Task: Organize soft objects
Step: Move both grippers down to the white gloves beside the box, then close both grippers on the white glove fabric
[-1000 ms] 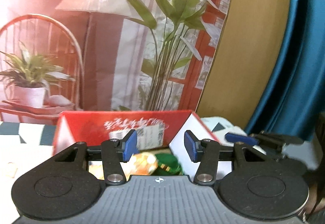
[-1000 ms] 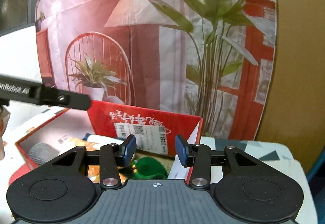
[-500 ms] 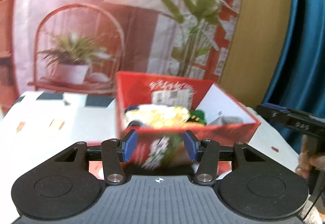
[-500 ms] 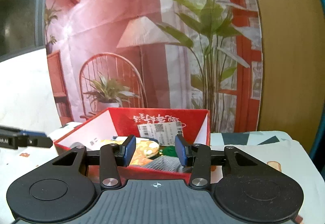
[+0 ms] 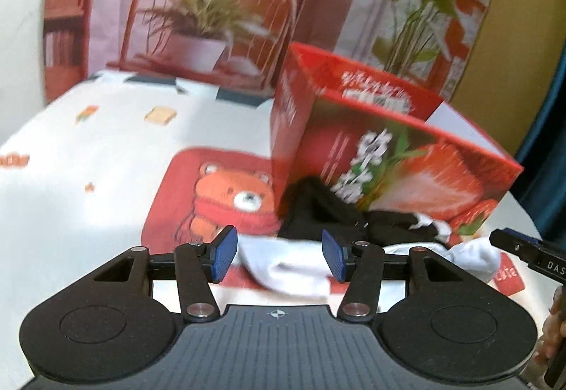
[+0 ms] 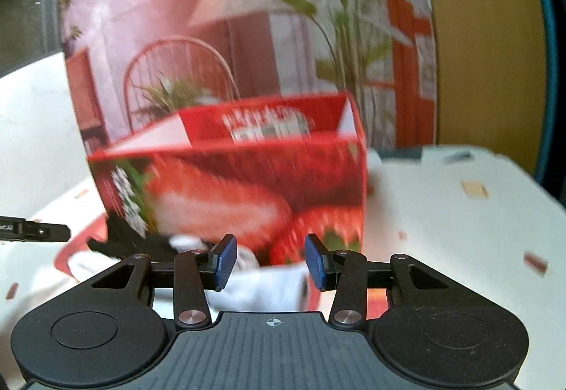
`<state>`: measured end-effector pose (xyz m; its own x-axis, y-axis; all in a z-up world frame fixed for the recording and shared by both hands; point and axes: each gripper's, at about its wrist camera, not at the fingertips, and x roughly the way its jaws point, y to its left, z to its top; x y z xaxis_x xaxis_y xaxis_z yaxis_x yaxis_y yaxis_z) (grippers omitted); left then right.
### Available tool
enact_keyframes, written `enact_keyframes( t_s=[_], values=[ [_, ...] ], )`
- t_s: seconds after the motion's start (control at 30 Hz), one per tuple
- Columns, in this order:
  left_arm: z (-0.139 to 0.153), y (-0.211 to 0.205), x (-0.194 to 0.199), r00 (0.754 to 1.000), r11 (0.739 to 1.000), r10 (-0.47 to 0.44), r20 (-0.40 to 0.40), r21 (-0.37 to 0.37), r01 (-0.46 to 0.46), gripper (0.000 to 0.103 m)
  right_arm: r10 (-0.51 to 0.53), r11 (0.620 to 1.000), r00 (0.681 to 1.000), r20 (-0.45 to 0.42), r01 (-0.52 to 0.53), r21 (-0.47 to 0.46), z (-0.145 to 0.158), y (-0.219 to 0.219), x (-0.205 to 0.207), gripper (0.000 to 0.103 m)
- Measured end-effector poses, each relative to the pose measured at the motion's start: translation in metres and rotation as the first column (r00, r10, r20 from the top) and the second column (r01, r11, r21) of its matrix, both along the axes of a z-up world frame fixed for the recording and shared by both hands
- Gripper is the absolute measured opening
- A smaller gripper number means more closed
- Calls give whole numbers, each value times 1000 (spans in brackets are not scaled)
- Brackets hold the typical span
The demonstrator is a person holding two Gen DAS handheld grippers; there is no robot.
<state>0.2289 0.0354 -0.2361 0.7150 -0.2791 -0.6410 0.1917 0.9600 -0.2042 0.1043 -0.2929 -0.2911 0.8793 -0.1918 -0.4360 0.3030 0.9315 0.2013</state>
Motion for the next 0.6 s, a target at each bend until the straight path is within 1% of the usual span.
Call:
enact_keyframes(
  t_s=[0.1,0.23,0.3,0.37,0.43,0.6],
  values=[
    [-6,1,3,1000,1000,20,-19,-9,-20,56,-16,999,999,-32,17,30,-16,-3,2,40],
    [-12,4,2,999,999,35,-34,-30,-36,58,-16,999,998,-54,18,45,-30,-4,4,40],
    [-14,3,1,999,999,35,-39,-33,-37,58,-4,999,999,-50,7,47,-31,-5,6,39],
    [-16,3,0,998,999,35,-43,-39,-36,59,8,999,998,-64,-5,49,-33,-4,7,37],
    [-19,1,3,998,998,38,-56,-48,-41,61,13,999,997,-80,-9,51,-36,-2,10,37],
    [-28,-2,9,995,997,42,-85,-59,-47,61,18,994,994,-104,-7,106,-39,-12,16,36]
  ],
)
